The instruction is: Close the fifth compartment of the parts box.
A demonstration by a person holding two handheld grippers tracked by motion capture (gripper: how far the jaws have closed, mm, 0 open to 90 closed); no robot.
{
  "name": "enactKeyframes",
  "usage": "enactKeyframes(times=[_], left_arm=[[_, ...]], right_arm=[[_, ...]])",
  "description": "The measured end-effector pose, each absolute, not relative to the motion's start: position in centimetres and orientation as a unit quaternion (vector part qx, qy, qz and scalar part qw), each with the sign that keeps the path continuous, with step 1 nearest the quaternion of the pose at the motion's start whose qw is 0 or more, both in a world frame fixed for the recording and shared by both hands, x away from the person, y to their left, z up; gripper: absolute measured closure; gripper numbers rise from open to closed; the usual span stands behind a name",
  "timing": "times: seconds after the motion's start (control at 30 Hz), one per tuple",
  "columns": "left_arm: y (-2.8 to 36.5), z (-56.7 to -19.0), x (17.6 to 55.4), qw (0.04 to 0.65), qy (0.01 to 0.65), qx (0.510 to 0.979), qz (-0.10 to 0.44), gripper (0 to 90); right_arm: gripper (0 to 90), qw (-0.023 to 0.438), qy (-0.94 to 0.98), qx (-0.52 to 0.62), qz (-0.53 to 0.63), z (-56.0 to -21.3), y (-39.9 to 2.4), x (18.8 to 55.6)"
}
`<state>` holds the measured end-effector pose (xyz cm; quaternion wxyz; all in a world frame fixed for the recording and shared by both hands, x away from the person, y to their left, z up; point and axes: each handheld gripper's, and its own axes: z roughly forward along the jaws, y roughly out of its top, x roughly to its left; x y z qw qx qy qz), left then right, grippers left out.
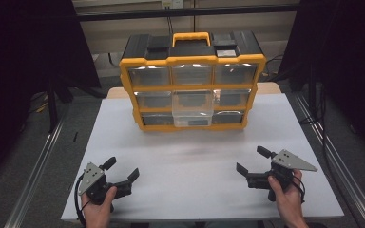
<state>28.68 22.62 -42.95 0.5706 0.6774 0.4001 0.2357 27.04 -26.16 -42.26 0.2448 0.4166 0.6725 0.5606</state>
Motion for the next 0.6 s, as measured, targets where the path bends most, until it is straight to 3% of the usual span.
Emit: enactKeyframes(times=[0.6], left_arm=[[22.5, -43.0, 28.6, 0.57, 0.396, 0.679, 0.239, 3.9]], right_arm=[[2.6, 0.221, 0.701, 0.353, 0.579, -40.8, -22.8, 27.9]])
